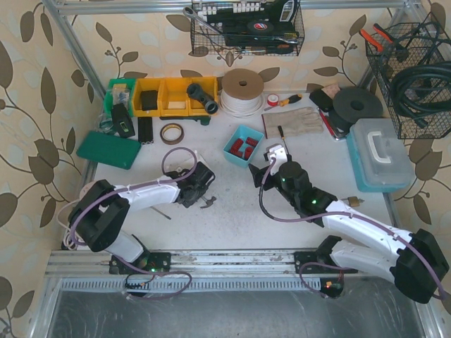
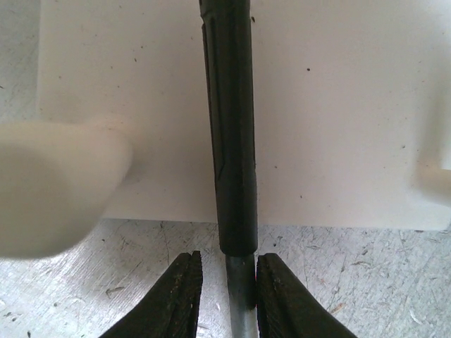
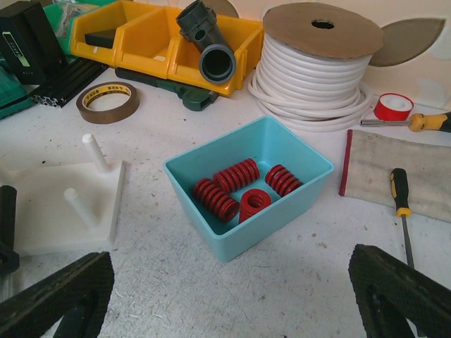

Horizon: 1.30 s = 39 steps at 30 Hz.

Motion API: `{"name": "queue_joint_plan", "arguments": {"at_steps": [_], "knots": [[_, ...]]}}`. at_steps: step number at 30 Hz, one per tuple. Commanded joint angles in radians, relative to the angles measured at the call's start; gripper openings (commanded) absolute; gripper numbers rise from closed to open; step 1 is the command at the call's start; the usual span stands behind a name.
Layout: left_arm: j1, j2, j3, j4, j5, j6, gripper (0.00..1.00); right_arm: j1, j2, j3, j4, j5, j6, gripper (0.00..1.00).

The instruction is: Install the large spring

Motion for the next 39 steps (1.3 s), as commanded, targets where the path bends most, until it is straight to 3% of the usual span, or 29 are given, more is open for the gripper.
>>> {"name": "queue_joint_plan", "arguments": {"at_steps": [1,9,21,35,39], "knots": [[-0.013,0.024,0.032,0.003,-0.007,-0.001,0.28,0.005,0.009,0.002,0.011,0.008,0.011,0.9],[-0.013,0.066,0.043,0.019,0.014,0.001,0.24,0.005,0.009,0.002,0.011,0.007,0.012,0.9],[-0.014,0.025,0.062,0.014,0.018,0.046,0.0,0.005,0.012,0.004,0.008,0.008,0.012,0.9],[-0.031,-0.149,0.127,-0.11,-0.024,0.151,0.0,0.005,0.014,0.006,0.005,0.012,0.014,0.9],[-0.031,-0.219,0.163,-0.147,-0.082,0.25,0.0,0.005,0.014,0.006,0.005,0.011,0.014,0.9]]}}
